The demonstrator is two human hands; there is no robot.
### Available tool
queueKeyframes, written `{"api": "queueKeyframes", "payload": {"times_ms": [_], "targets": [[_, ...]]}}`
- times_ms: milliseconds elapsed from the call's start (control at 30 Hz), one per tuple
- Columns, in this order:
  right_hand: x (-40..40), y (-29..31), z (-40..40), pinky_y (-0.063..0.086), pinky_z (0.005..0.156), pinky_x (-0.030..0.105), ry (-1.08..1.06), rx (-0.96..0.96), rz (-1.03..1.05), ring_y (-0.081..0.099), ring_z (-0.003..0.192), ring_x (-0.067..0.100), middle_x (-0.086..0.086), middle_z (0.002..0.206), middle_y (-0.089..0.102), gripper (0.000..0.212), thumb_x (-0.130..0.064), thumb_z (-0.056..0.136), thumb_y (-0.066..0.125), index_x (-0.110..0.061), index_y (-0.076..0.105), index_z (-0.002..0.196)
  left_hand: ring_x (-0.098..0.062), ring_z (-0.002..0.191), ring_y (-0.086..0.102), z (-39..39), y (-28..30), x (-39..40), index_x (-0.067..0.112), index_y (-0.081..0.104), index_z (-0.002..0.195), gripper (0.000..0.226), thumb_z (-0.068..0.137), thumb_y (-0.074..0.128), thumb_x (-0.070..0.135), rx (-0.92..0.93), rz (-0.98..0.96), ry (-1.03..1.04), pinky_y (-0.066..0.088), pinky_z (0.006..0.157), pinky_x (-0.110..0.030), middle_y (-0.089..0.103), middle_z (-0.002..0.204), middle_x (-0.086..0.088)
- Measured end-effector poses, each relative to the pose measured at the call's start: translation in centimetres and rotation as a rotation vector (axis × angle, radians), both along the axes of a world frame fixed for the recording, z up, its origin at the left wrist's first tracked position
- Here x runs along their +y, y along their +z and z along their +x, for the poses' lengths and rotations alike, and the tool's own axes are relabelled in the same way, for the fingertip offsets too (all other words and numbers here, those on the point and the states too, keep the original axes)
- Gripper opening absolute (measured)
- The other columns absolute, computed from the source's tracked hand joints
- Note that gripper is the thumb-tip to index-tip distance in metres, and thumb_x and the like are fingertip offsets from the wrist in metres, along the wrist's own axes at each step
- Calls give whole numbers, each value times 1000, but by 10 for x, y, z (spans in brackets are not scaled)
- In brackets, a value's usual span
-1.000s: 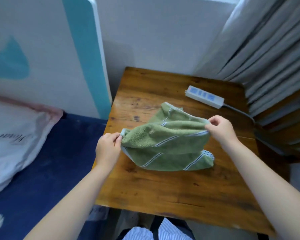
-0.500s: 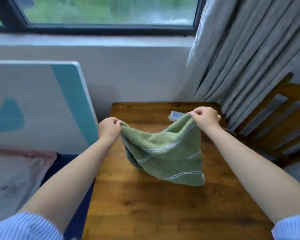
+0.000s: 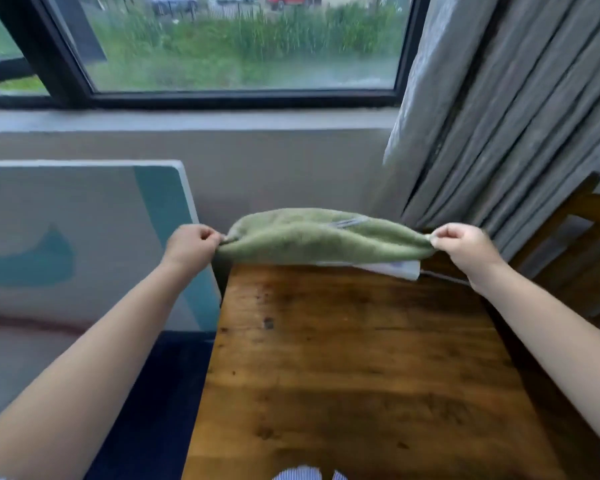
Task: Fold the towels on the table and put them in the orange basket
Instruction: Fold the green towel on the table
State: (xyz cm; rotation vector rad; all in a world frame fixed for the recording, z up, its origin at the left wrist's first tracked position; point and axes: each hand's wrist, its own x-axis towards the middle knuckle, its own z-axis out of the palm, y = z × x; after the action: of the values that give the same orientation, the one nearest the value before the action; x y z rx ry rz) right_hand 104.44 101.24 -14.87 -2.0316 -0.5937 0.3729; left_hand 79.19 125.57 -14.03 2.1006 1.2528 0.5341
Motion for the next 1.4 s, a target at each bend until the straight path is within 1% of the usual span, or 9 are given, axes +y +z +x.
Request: {"api": "queueKeyframes", "payload": {"times_ms": [167,300,400,467,567,700,833,1000,1400], "targets": [[-43,-94,-40,31,49,23,174,170,-620,40,73,22,5,60,46,30,1,83,50,-9,46,55,-19,78,50,-31,-88,-40,-2,68,100,25,91,52,14,701,-274,-262,39,66,-27,61,87,-8],[-84,-170,-78,28,46,23,435,163,-1183,43,60,18,7,65,47,29,-9,81,53,-9,45,52,-21,100,54,-57,-159,-76,0,54,123,36,94,49,20,1154,-292,-486,44,85,-31,57,128,-12],[-112,-198,-100,35,62,19,558,239,-1337,44,81,16,7,87,47,16,-13,89,48,-13,48,73,-25,117,52,-78,-197,-101,0,49,127,39,93,50,19,1271,-377,-513,42,98,-30,51,134,-12],[-119,-202,-106,33,74,18,580,288,-1347,41,89,14,6,96,45,4,-13,91,47,-15,45,89,-24,117,51,-89,-209,-110,2,46,131,40,95,46,20,1316,-462,-481,40,101,-30,48,138,-11],[-105,-198,-101,35,57,19,576,246,-1262,45,81,15,6,85,51,17,-11,89,47,-16,51,73,-27,123,46,-91,-221,-105,5,41,135,44,97,40,26,1300,-483,-455,38,103,-34,43,141,-9],[-52,-189,-82,29,50,23,541,149,-1082,41,72,19,5,65,43,30,-11,91,42,-13,47,62,-26,106,55,-61,-211,-81,8,54,119,31,94,42,24,1155,-335,-377,44,80,-31,56,122,-7],[9,-178,-64,41,73,28,591,34,-1019,53,91,25,15,101,61,27,-14,94,40,1,62,99,-25,91,51,-11,-200,-59,5,54,119,31,95,38,16,1098,-215,-398,42,73,-31,57,120,-10],[64,-188,-31,47,84,34,597,-72,-995,57,105,31,16,113,62,29,-14,91,40,-2,61,108,-26,86,54,47,-202,-33,7,58,105,23,93,38,9,1099,-97,-470,41,66,-30,59,106,-9],[118,-260,33,29,106,43,375,-232,-983,35,128,30,14,135,44,45,-9,90,47,-12,39,133,-29,137,28,101,-261,24,9,31,139,47,93,37,3,977,-98,-241,31,108,-41,32,147,-15]]}}
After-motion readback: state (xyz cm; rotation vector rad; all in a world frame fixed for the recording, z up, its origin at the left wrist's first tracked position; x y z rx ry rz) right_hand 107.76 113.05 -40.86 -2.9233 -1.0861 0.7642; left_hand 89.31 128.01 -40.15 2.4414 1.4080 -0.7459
